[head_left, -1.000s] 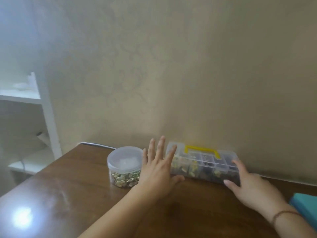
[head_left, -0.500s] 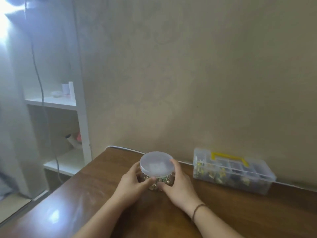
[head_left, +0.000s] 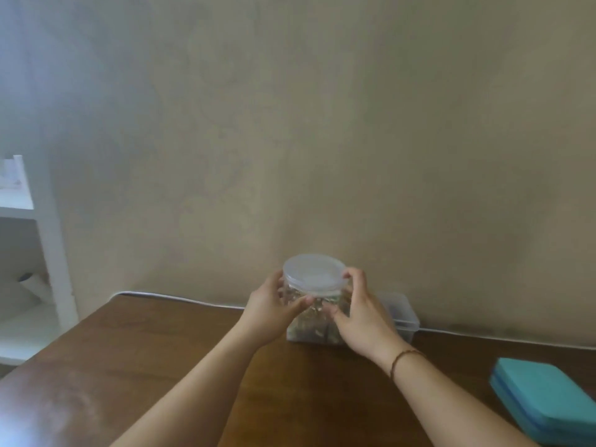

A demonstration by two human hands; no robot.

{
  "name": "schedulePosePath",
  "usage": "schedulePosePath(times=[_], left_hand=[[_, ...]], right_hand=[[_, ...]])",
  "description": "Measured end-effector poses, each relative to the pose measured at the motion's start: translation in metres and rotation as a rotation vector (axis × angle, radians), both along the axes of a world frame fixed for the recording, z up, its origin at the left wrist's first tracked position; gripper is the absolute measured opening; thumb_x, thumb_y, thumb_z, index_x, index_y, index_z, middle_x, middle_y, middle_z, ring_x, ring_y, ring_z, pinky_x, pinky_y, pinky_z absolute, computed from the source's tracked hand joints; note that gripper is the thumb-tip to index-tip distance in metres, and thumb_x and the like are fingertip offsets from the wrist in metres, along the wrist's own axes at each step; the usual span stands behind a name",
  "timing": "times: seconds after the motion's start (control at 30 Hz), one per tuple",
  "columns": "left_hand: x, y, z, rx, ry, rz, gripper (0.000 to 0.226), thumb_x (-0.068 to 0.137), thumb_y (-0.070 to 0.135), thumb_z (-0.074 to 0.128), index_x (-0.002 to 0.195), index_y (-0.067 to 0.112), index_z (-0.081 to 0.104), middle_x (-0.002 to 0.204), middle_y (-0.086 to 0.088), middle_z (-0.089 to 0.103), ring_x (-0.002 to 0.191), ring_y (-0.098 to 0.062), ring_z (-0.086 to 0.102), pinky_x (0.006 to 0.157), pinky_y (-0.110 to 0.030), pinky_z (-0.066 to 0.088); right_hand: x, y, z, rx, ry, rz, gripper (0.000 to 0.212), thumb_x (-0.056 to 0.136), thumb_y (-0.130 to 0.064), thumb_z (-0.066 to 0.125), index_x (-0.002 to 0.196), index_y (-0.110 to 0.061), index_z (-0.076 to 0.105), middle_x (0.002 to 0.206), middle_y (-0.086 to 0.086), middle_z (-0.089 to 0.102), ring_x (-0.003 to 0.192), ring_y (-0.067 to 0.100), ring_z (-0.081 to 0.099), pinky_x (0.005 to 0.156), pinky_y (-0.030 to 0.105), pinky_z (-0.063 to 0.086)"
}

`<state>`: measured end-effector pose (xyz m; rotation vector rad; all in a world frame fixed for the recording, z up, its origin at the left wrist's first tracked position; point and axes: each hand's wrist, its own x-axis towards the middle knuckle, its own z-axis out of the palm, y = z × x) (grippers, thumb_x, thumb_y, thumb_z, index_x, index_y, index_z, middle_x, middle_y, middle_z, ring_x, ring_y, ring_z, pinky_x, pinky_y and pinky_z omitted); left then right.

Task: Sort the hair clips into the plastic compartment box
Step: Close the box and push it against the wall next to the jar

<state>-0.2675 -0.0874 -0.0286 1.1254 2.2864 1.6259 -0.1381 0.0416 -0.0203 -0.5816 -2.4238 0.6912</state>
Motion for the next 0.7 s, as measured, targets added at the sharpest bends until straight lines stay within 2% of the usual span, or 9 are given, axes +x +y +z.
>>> schedulePosePath(times=[0.1, 0.2, 0.27, 0.33, 0.4, 0.47, 0.5, 0.57, 0.7], left_hand=[[0.004, 0.009, -0.008, -0.007, -0.082, -0.056, 0.079, 0.084, 0.034, 0.076, 0.149, 0.026, 0.033, 0.144, 0.003, 0.052, 0.115, -0.007, 0.055, 0.099, -0.027, 0.045], [0.012, 0.008, -0.012, -0.059, -0.090, -0.012, 0.101, 0.080, 0.039, 0.078, 0.157, 0.019, 0.015, 0.157, 0.000, 0.034, 0.141, -0.018, 0.037, 0.111, -0.032, 0.032], [0.024, 0.003, -0.019, -0.113, -0.075, 0.090, 0.112, 0.077, 0.038, 0.081, 0.157, 0.014, 0.006, 0.162, -0.006, 0.019, 0.149, -0.022, 0.019, 0.117, -0.034, 0.021], [0.044, -0.002, -0.030, -0.122, -0.038, 0.219, 0.112, 0.076, 0.036, 0.082, 0.156, 0.012, 0.007, 0.162, -0.011, 0.013, 0.150, -0.026, 0.013, 0.119, -0.039, 0.015], [0.065, -0.003, -0.045, -0.114, -0.005, 0.281, 0.104, 0.078, 0.033, 0.080, 0.155, 0.012, 0.013, 0.160, -0.012, 0.016, 0.148, -0.029, 0.015, 0.118, -0.040, 0.015], [0.087, -0.002, -0.057, -0.132, -0.010, 0.289, 0.095, 0.078, 0.034, 0.080, 0.150, 0.011, 0.022, 0.155, -0.011, 0.023, 0.144, -0.031, 0.023, 0.117, -0.042, 0.020], [0.096, -0.002, -0.063, -0.148, -0.013, 0.293, 0.091, 0.077, 0.034, 0.080, 0.147, 0.011, 0.026, 0.153, -0.011, 0.027, 0.142, -0.031, 0.028, 0.116, -0.042, 0.023], [0.107, -0.002, -0.071, -0.197, 0.038, 0.283, 0.078, 0.079, 0.034, 0.078, 0.140, 0.012, 0.034, 0.147, -0.010, 0.033, 0.138, -0.030, 0.033, 0.114, -0.042, 0.027], [0.111, -0.007, -0.076, -0.323, 0.175, 0.233, 0.037, 0.083, 0.041, 0.069, 0.112, 0.025, 0.052, 0.125, 0.002, 0.045, 0.126, -0.027, 0.040, 0.104, -0.038, 0.035]], right_hand=[[0.004, 0.011, -0.012, -0.012, 0.003, -0.002, 0.066, 0.089, -0.035, 0.064, 0.134, -0.041, 0.017, 0.137, 0.003, 0.052, 0.122, 0.022, 0.051, 0.096, 0.032, 0.042], [0.032, 0.024, -0.010, -0.001, -0.011, -0.013, 0.078, 0.086, -0.041, 0.066, 0.141, -0.044, 0.011, 0.143, 0.000, 0.046, 0.129, 0.023, 0.046, 0.106, 0.038, 0.039], [0.070, 0.044, -0.010, 0.137, -0.022, -0.113, 0.070, 0.084, -0.045, 0.065, 0.142, -0.036, 0.026, 0.139, -0.001, 0.050, 0.126, 0.023, 0.049, 0.105, 0.036, 0.039], [0.121, 0.072, -0.015, 0.311, -0.074, -0.324, 0.059, 0.081, -0.053, 0.063, 0.132, -0.028, 0.049, 0.135, -0.002, 0.055, 0.125, 0.022, 0.049, 0.103, 0.037, 0.040], [0.174, 0.094, -0.023, 0.317, -0.243, -0.558, 0.063, 0.076, -0.070, 0.055, 0.126, -0.032, 0.053, 0.136, -0.004, 0.052, 0.126, 0.024, 0.045, 0.101, 0.040, 0.042], [0.213, 0.105, -0.034, 0.163, -0.417, -0.689, 0.077, 0.068, -0.084, 0.046, 0.128, -0.037, 0.044, 0.142, -0.002, 0.037, 0.129, 0.028, 0.038, 0.099, 0.044, 0.042], [0.226, 0.108, -0.040, 0.071, -0.438, -0.695, 0.081, 0.066, -0.085, 0.047, 0.131, -0.038, 0.039, 0.143, 0.000, 0.030, 0.129, 0.030, 0.036, 0.098, 0.045, 0.041], [0.235, 0.108, -0.050, -0.056, -0.345, -0.653, 0.080, 0.069, -0.078, 0.056, 0.133, -0.035, 0.035, 0.140, 0.002, 0.025, 0.124, 0.031, 0.041, 0.092, 0.042, 0.044], [0.232, 0.104, -0.050, -0.092, -0.233, -0.593, 0.071, 0.071, -0.057, 0.072, 0.129, -0.030, 0.040, 0.131, 0.000, 0.028, 0.113, 0.026, 0.049, 0.091, 0.035, 0.046]])
